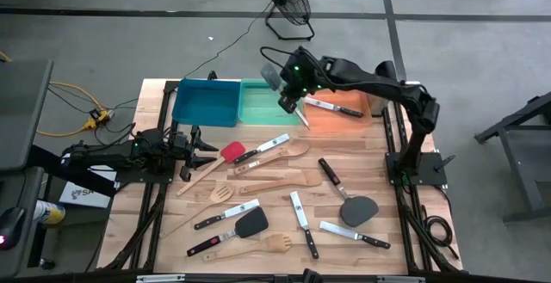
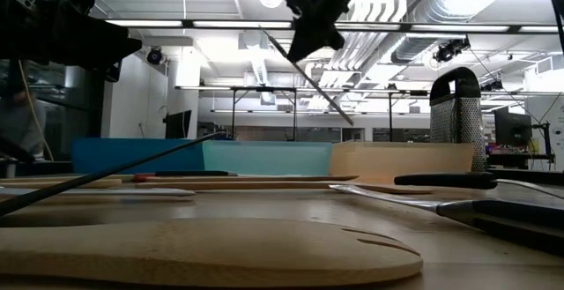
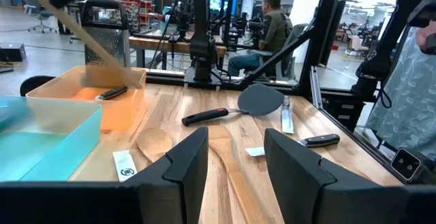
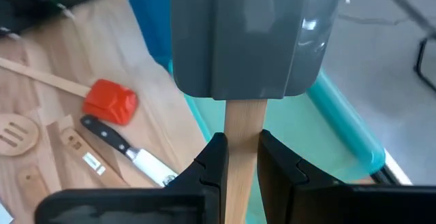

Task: Pick & Place Kitchen Items
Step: Put the gray spatula into the blue bin

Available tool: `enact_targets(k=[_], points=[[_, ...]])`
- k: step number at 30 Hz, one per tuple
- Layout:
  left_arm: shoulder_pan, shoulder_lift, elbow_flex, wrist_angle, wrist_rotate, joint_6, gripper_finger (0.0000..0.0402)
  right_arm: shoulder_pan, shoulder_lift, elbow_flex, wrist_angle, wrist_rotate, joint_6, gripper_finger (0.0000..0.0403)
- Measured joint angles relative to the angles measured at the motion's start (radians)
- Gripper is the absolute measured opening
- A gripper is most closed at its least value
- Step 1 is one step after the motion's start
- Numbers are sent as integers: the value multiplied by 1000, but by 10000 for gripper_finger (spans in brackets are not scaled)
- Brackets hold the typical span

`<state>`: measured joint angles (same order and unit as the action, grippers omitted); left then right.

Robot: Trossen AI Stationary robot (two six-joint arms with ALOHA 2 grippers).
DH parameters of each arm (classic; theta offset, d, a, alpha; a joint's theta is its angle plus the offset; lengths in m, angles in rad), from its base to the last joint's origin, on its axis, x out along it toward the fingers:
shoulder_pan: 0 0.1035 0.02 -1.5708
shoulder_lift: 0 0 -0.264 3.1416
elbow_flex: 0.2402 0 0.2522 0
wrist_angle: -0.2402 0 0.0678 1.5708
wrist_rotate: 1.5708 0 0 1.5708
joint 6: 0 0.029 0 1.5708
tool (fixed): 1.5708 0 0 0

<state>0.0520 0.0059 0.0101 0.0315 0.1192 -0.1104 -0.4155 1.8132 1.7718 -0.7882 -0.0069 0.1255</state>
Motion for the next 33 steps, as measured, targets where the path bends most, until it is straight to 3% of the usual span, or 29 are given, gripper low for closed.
enact_targets(k=[15, 28, 33], points=[[0, 0, 0, 0, 0, 0, 143, -32, 5, 0, 4, -77, 4, 43], [0, 0, 0, 21, -33, -1, 143, -23, 5, 0, 16, -72, 25, 43], [0, 0, 0, 32, -34, -66, 143, -23, 5, 0, 22, -71, 28, 43]])
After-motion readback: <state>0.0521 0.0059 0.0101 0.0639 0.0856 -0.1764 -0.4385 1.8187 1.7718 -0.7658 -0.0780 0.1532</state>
